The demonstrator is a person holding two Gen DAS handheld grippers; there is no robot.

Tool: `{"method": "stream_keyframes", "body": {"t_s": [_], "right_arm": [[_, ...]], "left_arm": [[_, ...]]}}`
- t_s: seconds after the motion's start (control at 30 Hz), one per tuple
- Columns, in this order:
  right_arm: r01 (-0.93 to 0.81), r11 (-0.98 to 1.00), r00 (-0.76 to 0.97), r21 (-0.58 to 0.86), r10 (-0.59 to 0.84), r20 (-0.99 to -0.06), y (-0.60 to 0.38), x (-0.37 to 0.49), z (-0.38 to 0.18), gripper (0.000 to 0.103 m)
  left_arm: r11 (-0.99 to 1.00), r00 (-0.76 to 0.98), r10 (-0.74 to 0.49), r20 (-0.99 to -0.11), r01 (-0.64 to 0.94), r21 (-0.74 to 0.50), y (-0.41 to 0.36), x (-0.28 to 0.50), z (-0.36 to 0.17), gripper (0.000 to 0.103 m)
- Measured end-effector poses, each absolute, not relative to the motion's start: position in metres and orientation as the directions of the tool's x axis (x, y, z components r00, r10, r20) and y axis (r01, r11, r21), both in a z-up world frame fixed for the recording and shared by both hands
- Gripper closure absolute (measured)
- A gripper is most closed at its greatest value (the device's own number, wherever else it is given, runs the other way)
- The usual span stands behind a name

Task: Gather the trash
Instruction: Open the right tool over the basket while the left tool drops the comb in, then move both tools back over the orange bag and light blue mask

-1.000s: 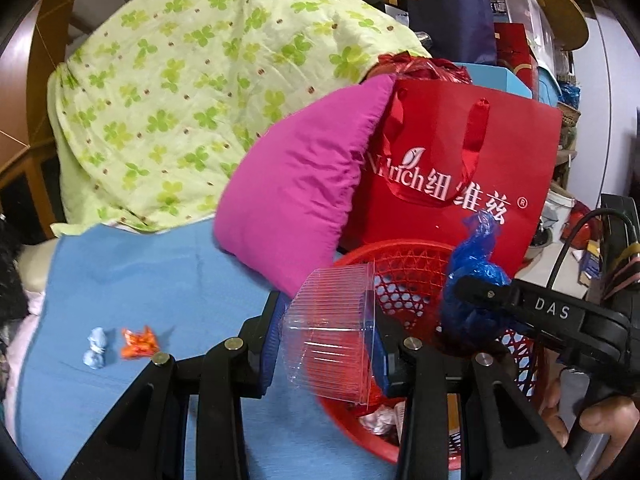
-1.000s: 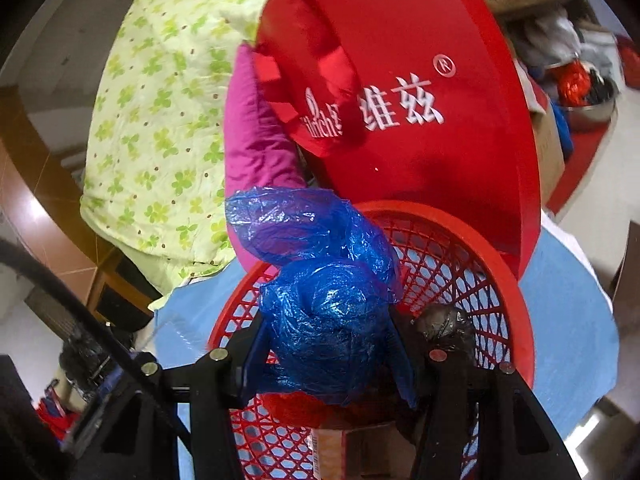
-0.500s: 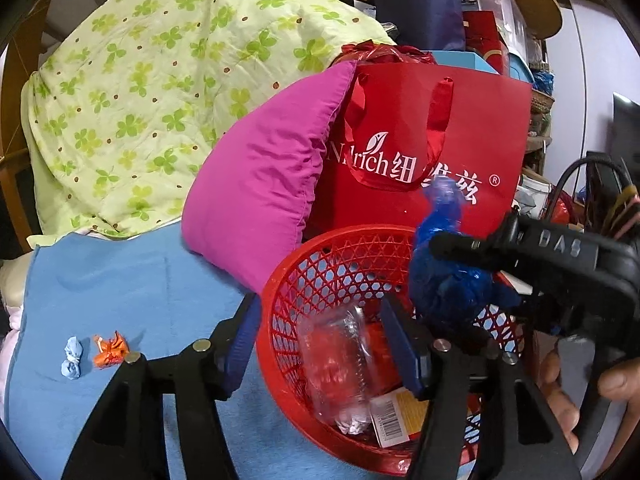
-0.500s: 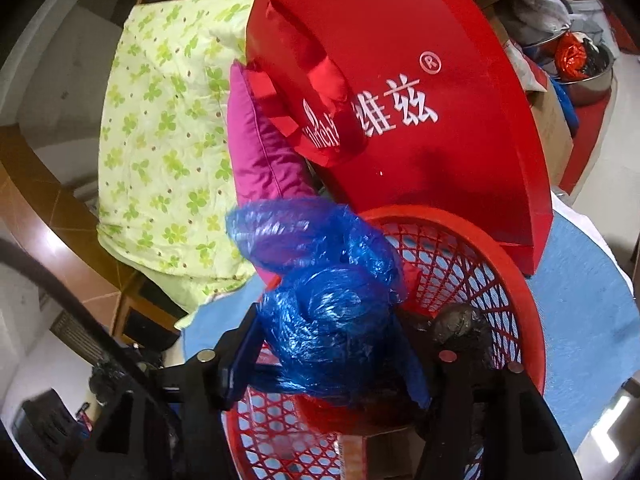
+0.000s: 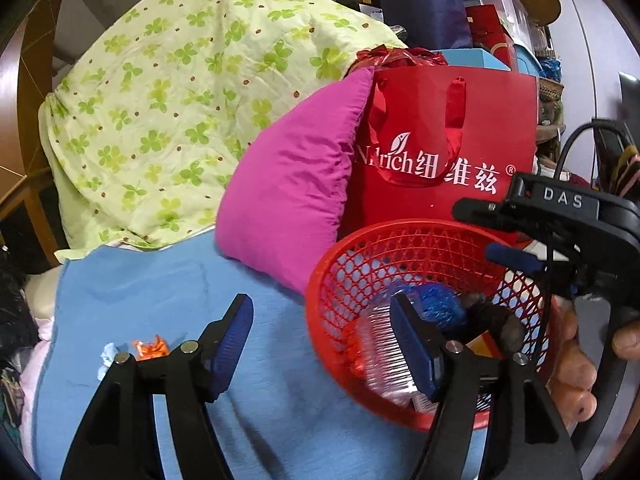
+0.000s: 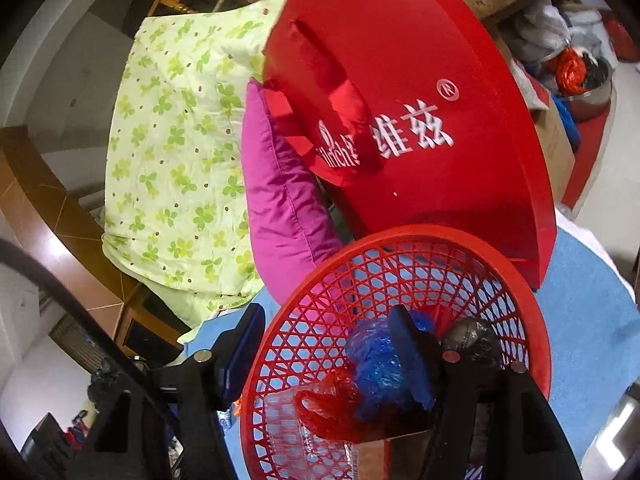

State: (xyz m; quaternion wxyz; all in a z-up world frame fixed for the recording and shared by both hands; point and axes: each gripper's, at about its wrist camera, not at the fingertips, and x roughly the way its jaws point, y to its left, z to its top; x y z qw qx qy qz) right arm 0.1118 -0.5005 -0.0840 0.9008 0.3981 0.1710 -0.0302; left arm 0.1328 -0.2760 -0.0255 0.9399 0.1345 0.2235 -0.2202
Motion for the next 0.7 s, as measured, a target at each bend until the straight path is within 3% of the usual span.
{"method": "stream_keyframes", "body": {"t_s": [0.23,0.7], "right_arm": [[0.125,0.753,0.958,0.646,0.079,-0.277,-0.466,0.118,-0.065,0.035],[0.032,0.861,0.961,0.507,0.113,-0.251,-0.378,0.147,-0.045,0.035]], "left_arm": [[0.886,0.824,-0.307,-0.476,0.43,0.174,-0.25,0.136,-0.025,0.03],[0.942,0.844,-0.18,-0.505,0.296,0.16,-0.171,0.16,-0.037,0.03]]}}
